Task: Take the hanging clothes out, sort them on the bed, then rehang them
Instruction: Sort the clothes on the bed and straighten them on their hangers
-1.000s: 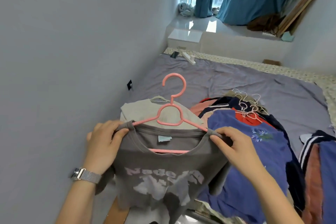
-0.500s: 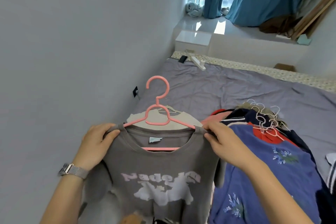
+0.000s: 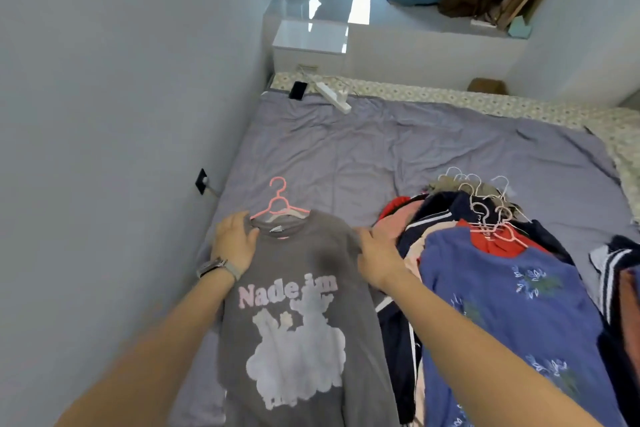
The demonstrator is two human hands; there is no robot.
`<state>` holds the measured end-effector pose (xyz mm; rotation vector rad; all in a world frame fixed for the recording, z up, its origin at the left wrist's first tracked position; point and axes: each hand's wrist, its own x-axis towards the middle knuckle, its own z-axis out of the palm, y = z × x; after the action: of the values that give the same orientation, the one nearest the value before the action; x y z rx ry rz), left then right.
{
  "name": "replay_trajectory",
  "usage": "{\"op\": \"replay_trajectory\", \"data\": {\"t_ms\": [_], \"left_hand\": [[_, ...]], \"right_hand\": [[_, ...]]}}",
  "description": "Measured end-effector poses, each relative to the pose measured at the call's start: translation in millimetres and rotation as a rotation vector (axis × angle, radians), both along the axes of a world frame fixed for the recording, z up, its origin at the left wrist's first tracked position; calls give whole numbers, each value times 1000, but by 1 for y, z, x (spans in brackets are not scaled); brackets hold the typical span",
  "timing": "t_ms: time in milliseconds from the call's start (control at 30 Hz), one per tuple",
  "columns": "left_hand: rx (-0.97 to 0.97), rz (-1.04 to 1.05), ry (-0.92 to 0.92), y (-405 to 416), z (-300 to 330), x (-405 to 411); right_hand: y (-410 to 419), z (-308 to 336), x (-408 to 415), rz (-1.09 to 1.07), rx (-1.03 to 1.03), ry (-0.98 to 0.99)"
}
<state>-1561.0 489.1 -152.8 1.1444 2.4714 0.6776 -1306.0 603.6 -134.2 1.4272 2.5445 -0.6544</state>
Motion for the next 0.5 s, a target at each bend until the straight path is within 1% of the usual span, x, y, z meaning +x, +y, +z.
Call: {"op": "replay_trajectory", "data": {"t_ms": [100,200,300,367,433,500], "left_hand": [[-70,-124,-70,-3,-40,42],[-161,-217,-162,-2,-68,81],[-206,-310,-238,9,-77,123],[-241,-365,-254,20,-79,154],[-271,-410,-243,35,-81,188],[-276,-426,-270,55,-82,222]], "right_hand": [[-23,-36,46,11,-118,-31],[-18,-53,107,-88,-167,-110],[4,-63,175,-241,-215,-150],[21,-68,222,-324,-249,-171],[41,-76,272,-383,-279,-192],[64,-90,322,-405,-299,-216]]}}
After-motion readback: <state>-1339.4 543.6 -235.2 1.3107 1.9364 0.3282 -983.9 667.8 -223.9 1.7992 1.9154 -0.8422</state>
